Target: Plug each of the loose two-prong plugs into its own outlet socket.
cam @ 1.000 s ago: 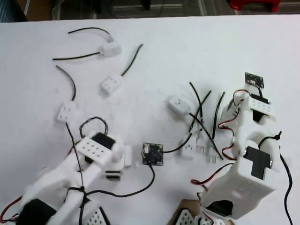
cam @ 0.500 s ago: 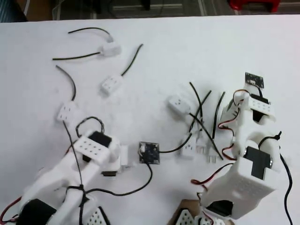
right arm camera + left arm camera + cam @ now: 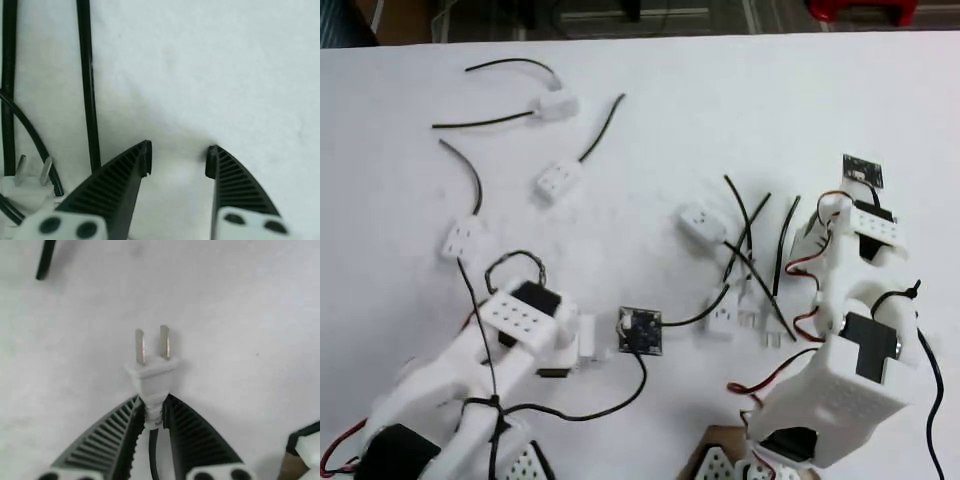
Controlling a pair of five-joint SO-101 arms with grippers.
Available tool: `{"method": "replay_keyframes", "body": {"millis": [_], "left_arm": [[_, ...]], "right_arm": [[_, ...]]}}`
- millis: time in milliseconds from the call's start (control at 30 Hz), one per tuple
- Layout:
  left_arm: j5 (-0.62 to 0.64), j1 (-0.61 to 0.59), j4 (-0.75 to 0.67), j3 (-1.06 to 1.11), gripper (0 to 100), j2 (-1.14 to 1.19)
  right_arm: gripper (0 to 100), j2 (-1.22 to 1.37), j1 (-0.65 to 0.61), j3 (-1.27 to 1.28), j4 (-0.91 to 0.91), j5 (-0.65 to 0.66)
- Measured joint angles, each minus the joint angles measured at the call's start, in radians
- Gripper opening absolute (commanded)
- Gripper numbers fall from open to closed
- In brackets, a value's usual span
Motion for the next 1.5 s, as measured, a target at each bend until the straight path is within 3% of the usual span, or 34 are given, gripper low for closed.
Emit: {"method": "replay_keyframes", "body": {"millis": [200,267,700,933,1133,1300,1500], "left_arm": [[0.000,0.002,0.005,0.000,27,0.000],[0.000,0.008,0.020,0.000,29,0.000],[0.000,0.149,0.025,0.000,24,-0.002],[0.157,0.176,-0.051,-0.020,19,-0.002],[0.181,0.270,-0.051,-0.020,9,-0.002],[0.181,0.276,-0.017,-0.020,3,-0.002],[0.181,0.276,-0.017,-0.020,2,-0.002]], "right_arm": [[21.2,0.000,0.000,0.000,0.000,0.000],[21.2,0.000,0.000,0.000,0.000,0.000],[21.2,0.000,0.000,0.000,0.000,0.000],[21.2,0.000,0.000,0.000,0.000,0.000],[21.2,0.000,0.000,0.000,0.000,0.000],[21.2,0.000,0.000,0.000,0.000,0.000],[21.2,0.000,0.000,0.000,0.000,0.000]]}}
